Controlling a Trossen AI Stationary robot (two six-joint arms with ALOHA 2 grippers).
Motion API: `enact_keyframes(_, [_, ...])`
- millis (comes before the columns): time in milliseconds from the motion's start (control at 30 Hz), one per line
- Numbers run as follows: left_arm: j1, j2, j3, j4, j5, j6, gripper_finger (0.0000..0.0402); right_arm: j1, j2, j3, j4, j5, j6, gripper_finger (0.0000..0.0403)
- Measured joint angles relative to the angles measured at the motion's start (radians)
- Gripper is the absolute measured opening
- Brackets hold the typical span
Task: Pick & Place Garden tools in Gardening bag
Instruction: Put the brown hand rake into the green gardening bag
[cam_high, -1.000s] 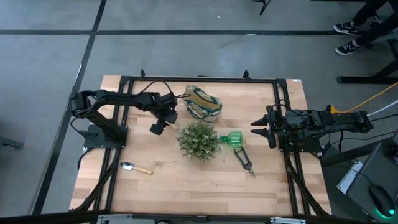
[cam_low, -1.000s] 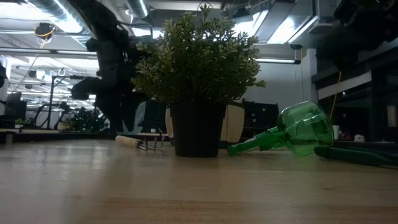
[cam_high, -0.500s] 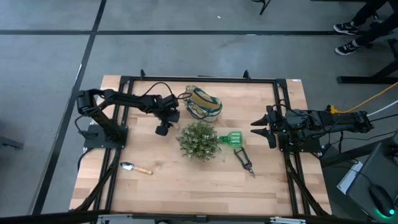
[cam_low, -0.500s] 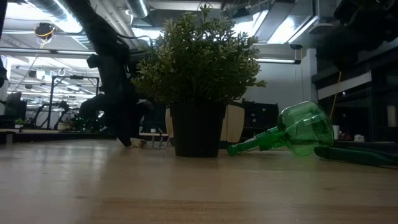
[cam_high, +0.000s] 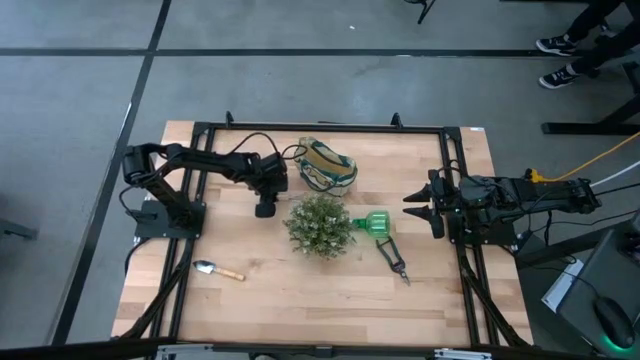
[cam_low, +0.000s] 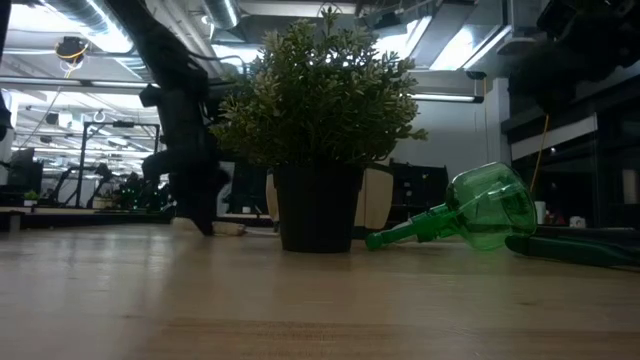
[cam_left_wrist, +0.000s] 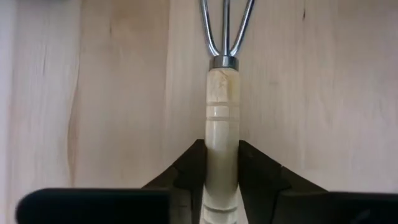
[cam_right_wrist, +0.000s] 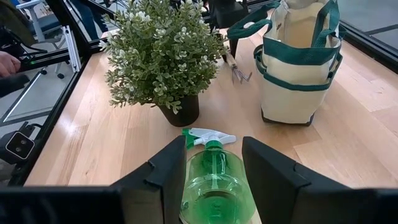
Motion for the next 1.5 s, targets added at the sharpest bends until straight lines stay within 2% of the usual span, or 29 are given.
enact_keyframes(200, [-0.001,-0.039,-0.006,-0.035,-0.017,-0.06,0.0064,0.0,0.0,0.0,0.0,0.0,0.0,0.016])
enact_keyframes(467, [0.004,-0.129,-0.005,-0.084,-0.159,-0.077,0.0065,0.0,0.0,0.0,0.0,0.0,0.0,0.016])
enact_keyframes(633, [0.029,-0.187,-0.005,-0.103,-0.206,-0.076,0.0065,0.0,0.0,0.0,0.0,0.0,0.0,0.016])
enact_keyframes(1067, [0.126,-0.452,-0.003,-0.089,-0.285,-0.108,0.0067,0.0,0.0,0.0,0.0,0.0,0.0,0.016])
enact_keyframes(1267, [0.164,-0.569,-0.003,-0.011,-0.293,-0.109,0.0067,0.0,0.0,0.0,0.0,0.0,0.0,0.016])
enact_keyframes(1500, [0.203,-0.639,-0.002,0.182,-0.264,-0.108,0.0067,0.0,0.0,0.0,0.0,0.0,0.0,0.016])
